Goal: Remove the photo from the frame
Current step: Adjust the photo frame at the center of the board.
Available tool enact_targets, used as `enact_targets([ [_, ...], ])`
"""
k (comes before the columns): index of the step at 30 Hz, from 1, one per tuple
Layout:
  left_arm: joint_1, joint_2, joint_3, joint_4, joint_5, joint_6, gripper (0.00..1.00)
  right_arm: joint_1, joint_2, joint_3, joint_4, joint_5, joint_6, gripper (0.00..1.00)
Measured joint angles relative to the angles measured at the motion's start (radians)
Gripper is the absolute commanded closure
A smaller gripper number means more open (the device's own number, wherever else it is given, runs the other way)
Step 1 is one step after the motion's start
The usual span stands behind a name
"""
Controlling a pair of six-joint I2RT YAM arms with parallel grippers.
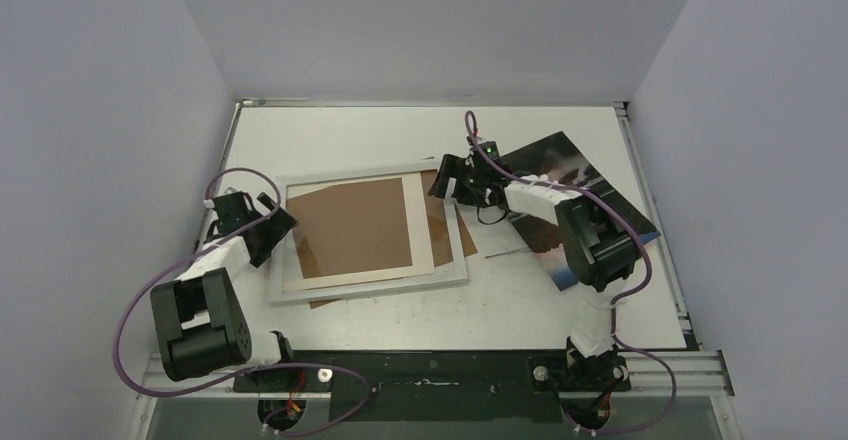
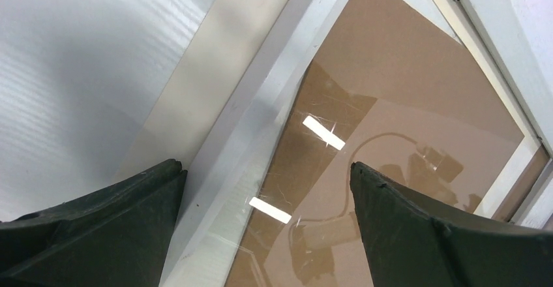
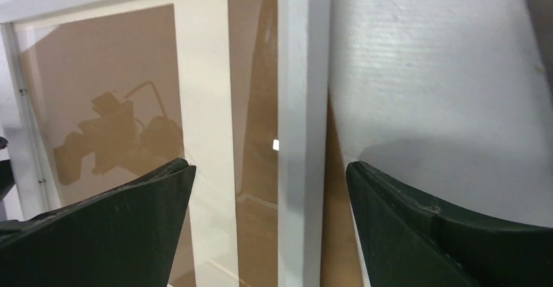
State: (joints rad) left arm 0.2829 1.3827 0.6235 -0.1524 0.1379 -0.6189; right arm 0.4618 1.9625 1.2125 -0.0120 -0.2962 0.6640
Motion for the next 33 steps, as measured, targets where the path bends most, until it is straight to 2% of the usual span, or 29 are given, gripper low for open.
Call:
enact_targets([
  [6, -0.032, -0.082, -0.051, -0.034, -0.06, -0.061, 0.03, -0.048, -0.124, -0.134, -0.062, -0.008, -0.065, 0.1],
  [12, -0.038, -0.136, -0.056, -0.142, -0.187, -0.095, 0.03, -0.099, -0.207, -0.254, -0.071, -0.049, -0.111, 0.1],
  [18, -0.038, -0.269, -0.075, -0.193, -0.272, -0.102, 0.03, -0.129, -0.219, -0.283, -0.048, -0.131, -0.13, 0.1],
  [23, -0.045, -0.262, -0.08, -0.22, -0.269, -0.115, 0.03, -0.138, -0.219, -0.302, -0.016, -0.19, -0.129, 0.1],
  [29, -0.18, -0.286, -0.163, -0.189, -0.279, -0.195, 0.03, -0.117, -0.22, -0.346, 0.056, -0.289, -0.098, 0.1],
  [33, -0.251, -0.285, -0.182, -0.157, -0.355, -0.243, 0.03, -0.086, -0.245, -0.391, 0.129, -0.247, -0.071, 0.1],
])
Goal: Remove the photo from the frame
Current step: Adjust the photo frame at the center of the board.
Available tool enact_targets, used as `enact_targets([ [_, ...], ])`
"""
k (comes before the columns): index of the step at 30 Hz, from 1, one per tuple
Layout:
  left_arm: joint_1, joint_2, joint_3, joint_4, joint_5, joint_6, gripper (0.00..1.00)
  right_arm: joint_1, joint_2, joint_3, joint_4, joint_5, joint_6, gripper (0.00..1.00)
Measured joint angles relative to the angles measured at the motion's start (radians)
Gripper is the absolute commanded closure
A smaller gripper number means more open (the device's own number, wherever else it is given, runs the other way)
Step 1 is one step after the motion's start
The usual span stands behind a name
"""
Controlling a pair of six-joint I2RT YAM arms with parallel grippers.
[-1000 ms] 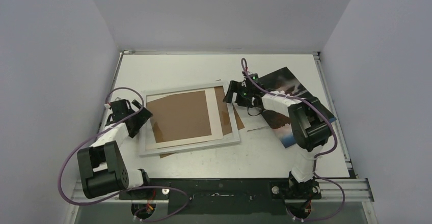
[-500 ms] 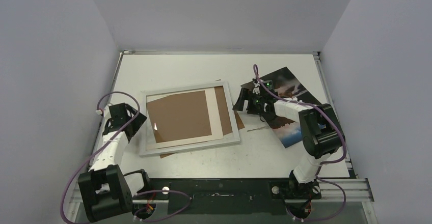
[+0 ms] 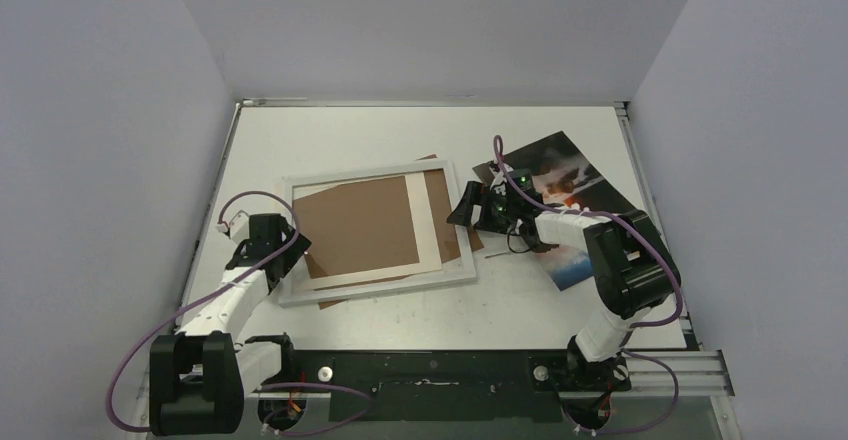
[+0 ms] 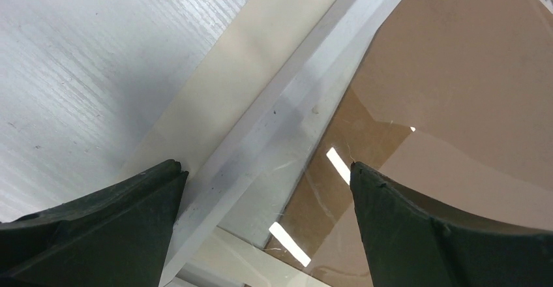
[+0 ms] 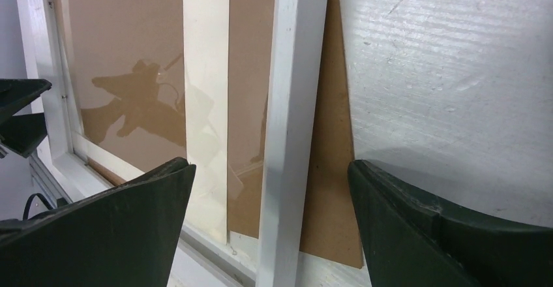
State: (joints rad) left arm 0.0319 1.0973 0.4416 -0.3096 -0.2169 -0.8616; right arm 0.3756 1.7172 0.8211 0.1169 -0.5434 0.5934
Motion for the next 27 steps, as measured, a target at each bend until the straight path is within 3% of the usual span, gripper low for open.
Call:
enact_targets([
  [6, -0.082, 0.0, -0.013, 0.026, -0.103, -0.044, 0.03, -0.002, -0.02, -0.036, 0.048, 0.035, 0.061, 0.1],
  [17, -0.169, 0.052, 0.006, 0.072, -0.126, -0.115, 0.04, -0.054, -0.015, -0.015, 0.019, 0.051, 0.074, 0.09],
  [27, -0.161, 0.331, 0.188, 0.172, -0.123, -0.095, 0.03, -0.056, 0.027, 0.044, 0.016, 0.153, 0.099, 0.07],
])
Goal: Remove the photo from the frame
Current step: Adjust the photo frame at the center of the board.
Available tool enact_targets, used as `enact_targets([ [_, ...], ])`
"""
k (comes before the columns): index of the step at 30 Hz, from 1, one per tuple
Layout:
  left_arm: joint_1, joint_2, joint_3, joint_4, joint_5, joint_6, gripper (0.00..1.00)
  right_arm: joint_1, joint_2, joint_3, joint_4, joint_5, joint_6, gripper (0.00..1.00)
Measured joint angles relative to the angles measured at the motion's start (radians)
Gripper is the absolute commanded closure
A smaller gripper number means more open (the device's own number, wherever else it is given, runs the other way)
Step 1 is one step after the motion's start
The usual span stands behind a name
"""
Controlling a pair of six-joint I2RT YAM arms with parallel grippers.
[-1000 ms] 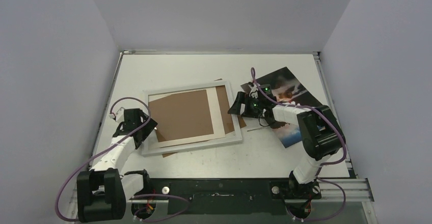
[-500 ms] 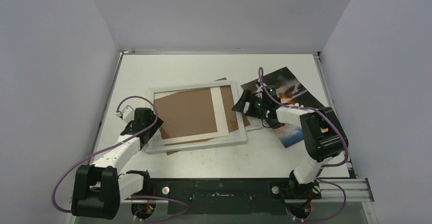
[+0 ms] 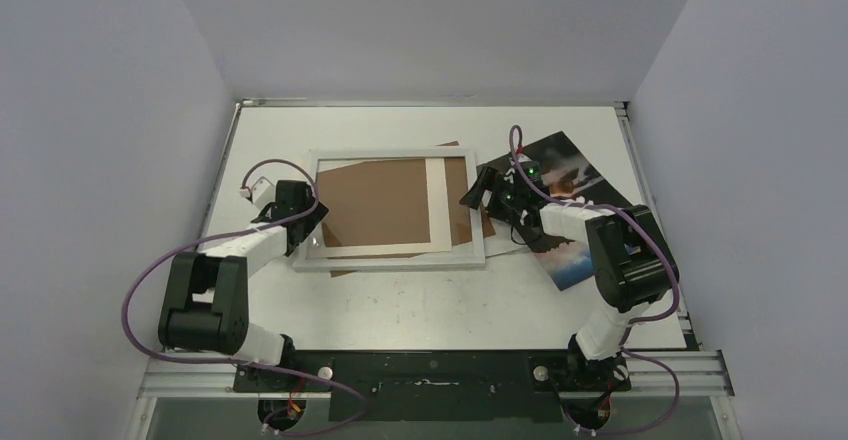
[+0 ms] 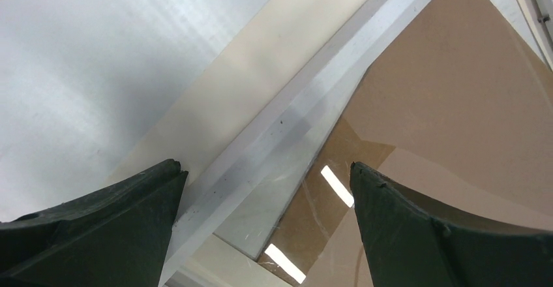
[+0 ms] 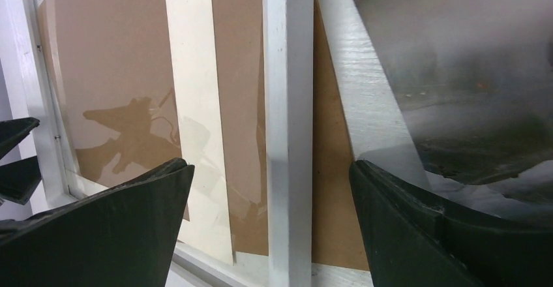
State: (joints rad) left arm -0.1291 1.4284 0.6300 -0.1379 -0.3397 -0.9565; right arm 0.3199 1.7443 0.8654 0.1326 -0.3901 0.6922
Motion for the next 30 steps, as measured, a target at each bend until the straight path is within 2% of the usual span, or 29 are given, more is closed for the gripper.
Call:
enact_targets([
  [6, 0.006, 0.157, 0.138, 0.074, 0.014, 0.027, 0.03, 0.0, -0.003, -0.018, 0.045, 0.067, 0.034, 0.0],
  [10, 0.006, 0.167, 0.155, 0.081, 0.032, 0.031, 0.03, 0.0, 0.005, 0.004, 0.029, 0.092, 0.035, 0.09],
  [14, 0.006, 0.143, 0.15, 0.053, 0.071, 0.035, 0.03, 0.0, 0.005, 0.024, -0.023, 0.126, 0.019, 0.23],
  [20, -0.016, 0.069, 0.133, -0.027, 0.178, 0.038, 0.03, 0.024, 0.027, 0.135, -0.232, 0.212, -0.078, 0.53],
  [23, -0.017, 0.036, 0.134, -0.063, 0.198, 0.05, 0.03, 0.038, 0.036, 0.171, -0.304, 0.274, -0.119, 0.54],
  [30, 0.013, -0.029, 0.142, -0.109, 0.246, 0.08, 0.03, 0.077, 0.036, 0.215, -0.415, 0.335, -0.166, 0.66],
])
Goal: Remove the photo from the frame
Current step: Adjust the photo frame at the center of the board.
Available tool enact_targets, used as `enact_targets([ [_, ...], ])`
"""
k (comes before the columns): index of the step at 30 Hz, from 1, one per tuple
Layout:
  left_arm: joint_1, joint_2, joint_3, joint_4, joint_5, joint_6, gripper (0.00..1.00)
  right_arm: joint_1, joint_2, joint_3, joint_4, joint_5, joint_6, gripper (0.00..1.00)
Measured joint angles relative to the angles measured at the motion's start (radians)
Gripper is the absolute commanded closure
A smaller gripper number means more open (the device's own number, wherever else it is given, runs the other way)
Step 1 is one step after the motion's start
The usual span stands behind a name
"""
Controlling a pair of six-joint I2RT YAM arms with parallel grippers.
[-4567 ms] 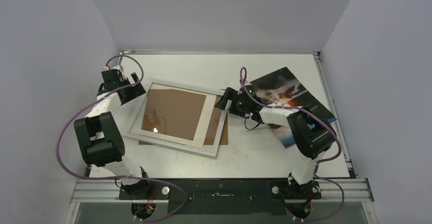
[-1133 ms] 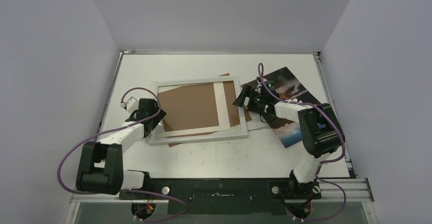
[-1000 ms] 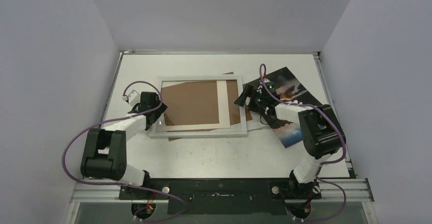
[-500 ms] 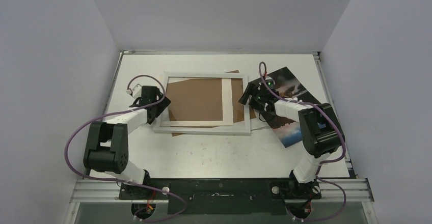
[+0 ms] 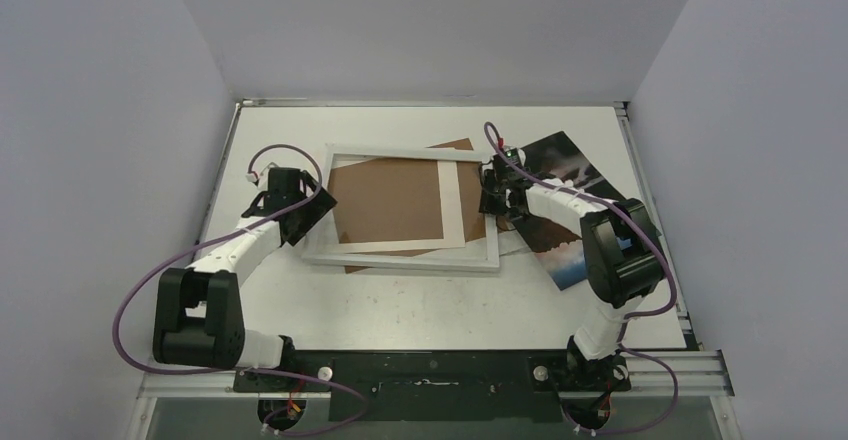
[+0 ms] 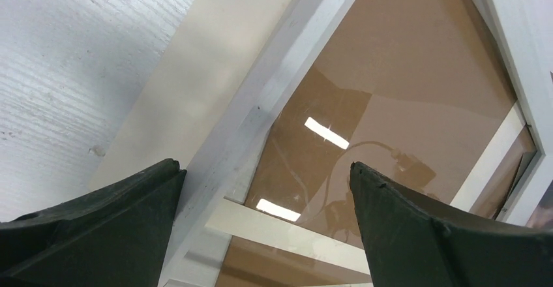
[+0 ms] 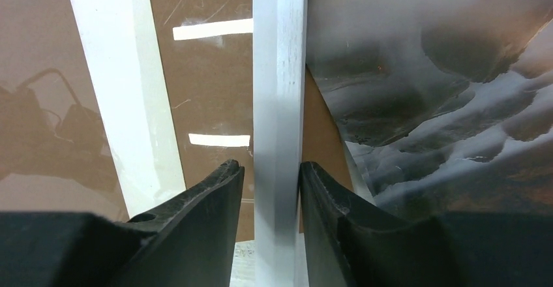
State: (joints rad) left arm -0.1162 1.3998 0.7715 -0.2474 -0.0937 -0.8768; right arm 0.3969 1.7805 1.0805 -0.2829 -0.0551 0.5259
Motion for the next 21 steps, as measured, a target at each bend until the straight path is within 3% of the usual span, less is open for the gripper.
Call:
enact_targets([
  [6, 0.002, -0.055, -0.003, -0.02, 0.016, 0.002, 0.03, 0.003, 0.006, 0.1, -0.086, 0.043, -0.043, 0.74],
  [21, -0.081, -0.116, -0.144, -0.034, 0.018, -0.004, 0.03, -0.024, 0.187, 0.309, -0.068, 0.009, -0.126, 0.71],
])
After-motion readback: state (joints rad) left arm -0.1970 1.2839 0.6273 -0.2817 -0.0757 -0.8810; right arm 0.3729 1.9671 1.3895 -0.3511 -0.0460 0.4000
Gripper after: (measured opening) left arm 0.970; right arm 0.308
